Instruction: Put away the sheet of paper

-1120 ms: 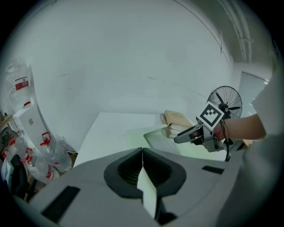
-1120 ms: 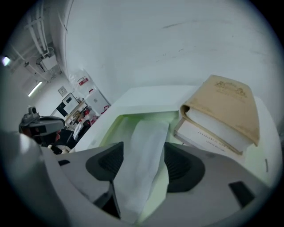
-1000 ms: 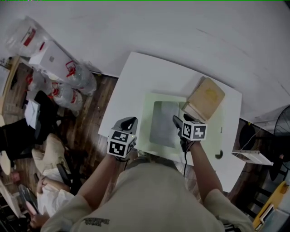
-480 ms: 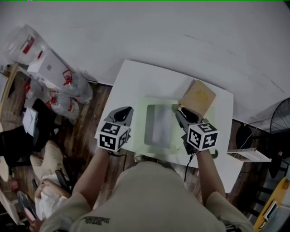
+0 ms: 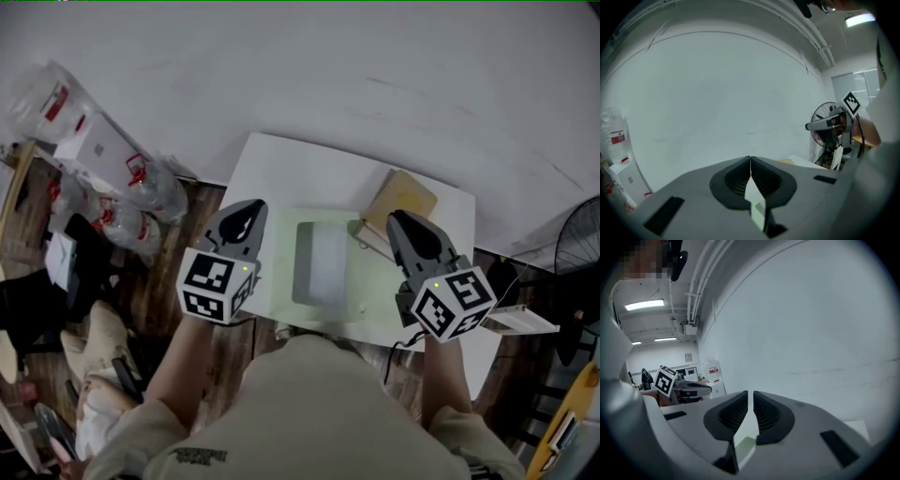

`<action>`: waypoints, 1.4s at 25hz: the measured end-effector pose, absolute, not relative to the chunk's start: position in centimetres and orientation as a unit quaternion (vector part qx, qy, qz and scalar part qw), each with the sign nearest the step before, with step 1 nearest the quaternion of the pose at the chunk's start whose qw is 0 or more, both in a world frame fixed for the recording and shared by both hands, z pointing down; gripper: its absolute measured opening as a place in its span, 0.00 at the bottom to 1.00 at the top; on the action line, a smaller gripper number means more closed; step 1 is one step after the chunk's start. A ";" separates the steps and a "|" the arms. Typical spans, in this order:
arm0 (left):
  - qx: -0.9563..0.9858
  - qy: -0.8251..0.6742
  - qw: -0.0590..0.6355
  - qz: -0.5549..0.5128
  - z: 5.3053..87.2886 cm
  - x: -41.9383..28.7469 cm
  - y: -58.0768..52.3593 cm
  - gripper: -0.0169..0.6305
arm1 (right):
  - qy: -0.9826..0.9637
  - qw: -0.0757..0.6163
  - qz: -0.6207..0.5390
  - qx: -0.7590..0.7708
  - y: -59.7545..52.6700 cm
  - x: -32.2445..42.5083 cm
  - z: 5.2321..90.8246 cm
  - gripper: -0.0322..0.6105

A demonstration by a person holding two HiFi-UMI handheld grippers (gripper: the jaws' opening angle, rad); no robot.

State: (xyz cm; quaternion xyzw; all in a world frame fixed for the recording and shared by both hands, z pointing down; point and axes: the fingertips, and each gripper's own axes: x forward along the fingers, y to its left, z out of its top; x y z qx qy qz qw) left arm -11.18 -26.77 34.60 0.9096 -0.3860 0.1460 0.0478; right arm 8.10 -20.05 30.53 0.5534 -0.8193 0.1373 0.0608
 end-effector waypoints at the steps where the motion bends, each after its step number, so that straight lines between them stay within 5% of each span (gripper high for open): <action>1: 0.912 -0.383 0.037 0.143 33.7 -10.9 -26.4 0.06 | -0.822 0.055 0.126 0.553 -19.7 8.2 29.5 0.13; 13: 0.923 -0.380 -0.008 0.055 26.4 -10.1 -24.1 0.06 | -0.826 -0.025 0.047 0.561 -15.4 9.3 21.8 0.09; 35: 0.919 -0.388 0.017 0.069 27.3 -10.7 -21.2 0.06 | -0.831 -0.014 0.085 0.550 -12.6 8.3 23.9 0.09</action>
